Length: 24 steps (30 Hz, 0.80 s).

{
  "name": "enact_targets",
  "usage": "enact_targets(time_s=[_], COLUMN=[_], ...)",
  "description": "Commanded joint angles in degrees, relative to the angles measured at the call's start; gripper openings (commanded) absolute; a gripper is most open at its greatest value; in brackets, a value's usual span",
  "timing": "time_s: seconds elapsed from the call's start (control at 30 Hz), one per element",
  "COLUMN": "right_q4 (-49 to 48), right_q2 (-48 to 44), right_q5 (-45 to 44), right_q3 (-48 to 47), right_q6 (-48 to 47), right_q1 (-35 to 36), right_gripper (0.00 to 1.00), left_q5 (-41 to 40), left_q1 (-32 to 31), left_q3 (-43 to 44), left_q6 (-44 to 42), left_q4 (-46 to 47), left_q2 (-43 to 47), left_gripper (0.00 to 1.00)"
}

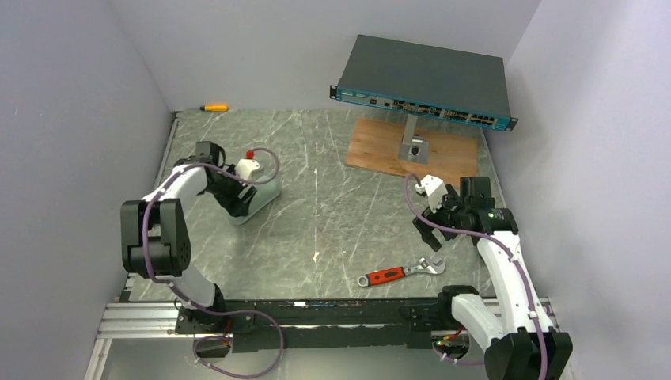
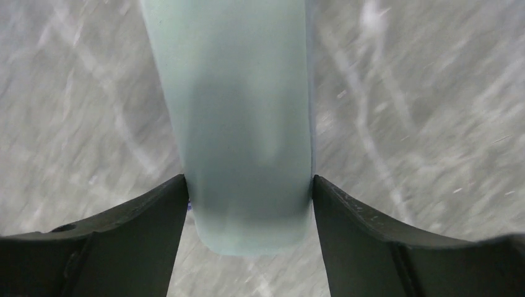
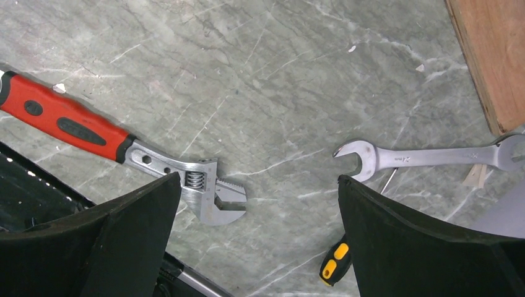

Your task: Open the umbrella

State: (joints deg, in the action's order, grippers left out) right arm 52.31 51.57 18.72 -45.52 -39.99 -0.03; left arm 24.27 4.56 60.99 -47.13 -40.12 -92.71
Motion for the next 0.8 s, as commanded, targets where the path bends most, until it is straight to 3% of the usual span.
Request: enact_targets(time_s=[0.0, 0.13, 0.17, 0.23, 0.27, 0.4, 0.43, 0.47, 0.57, 0.63, 0.77], right_q4=[1.11, 0.63, 0.65, 0.95, 0.87, 0.79, 1.08, 1.56, 1.22, -1.62, -8.2], right_q2=[-0.45, -0.34, -0.08, 0.58, 0.77, 1.35, 1.79, 2.22, 3.63, 4.82, 10.0], right_q5=[1.83, 1.98, 2.26, 2.88, 3.21, 5.17, 6.26, 7.51, 10.51, 8.77, 7.31], right_q3=[-3.26, -3.4, -3.54, -3.85, -3.99, -4.67, -5.16, -5.66, -6.72, -6.76, -8.51], right_q6=[0.06, -0.19, -0.16, -0.01, -0.09, -1.52, -1.88, -2.15, -2.63, -2.02, -3.94], right_q1=[-0.17, -0.15, -0.21, -0.19, -0.23, -0.17, 0.55, 1.55, 5.27, 10.62, 21.6], right_gripper=[1.0, 1.0, 1.0, 1.0, 1.0, 1.0, 1.0, 1.0, 1.0, 1.0, 1.0], left_q5=[7.14, 3.27, 3.33, 3.97, 3.61, 6.03, 7.15, 8.27, 12.5, 15.89, 9.67], left_q1=[-9.55, -23.87, -27.0, -32.15, -33.4, -31.07, -29.69, -27.85, -24.05, -22.46, -22.01], left_q3=[0.17, -2.82, -2.54, -1.07, -0.58, -0.31, -1.56, -2.87, -7.74, -10.72, -15.93], left_q6=[3.68, 13.53, 16.12, 20.69, 22.09, 24.48, 24.54, 24.42, 21.25, 14.73, 8.78], left_q4=[-1.02, 6.0, 6.57, 6.82, 6.84, 6.17, 6.3, 6.47, 7.19, 5.01, 2.41], left_q2=[0.73, 2.84, 2.88, 3.39, 3.97, 10.54, 12.98, 16.02, 26.95, 34.06, 45.48], left_gripper=[0.72, 0.51, 0.52, 0.71, 0.75, 0.88, 0.97, 0.99, 1.0, 1.0, 1.0])
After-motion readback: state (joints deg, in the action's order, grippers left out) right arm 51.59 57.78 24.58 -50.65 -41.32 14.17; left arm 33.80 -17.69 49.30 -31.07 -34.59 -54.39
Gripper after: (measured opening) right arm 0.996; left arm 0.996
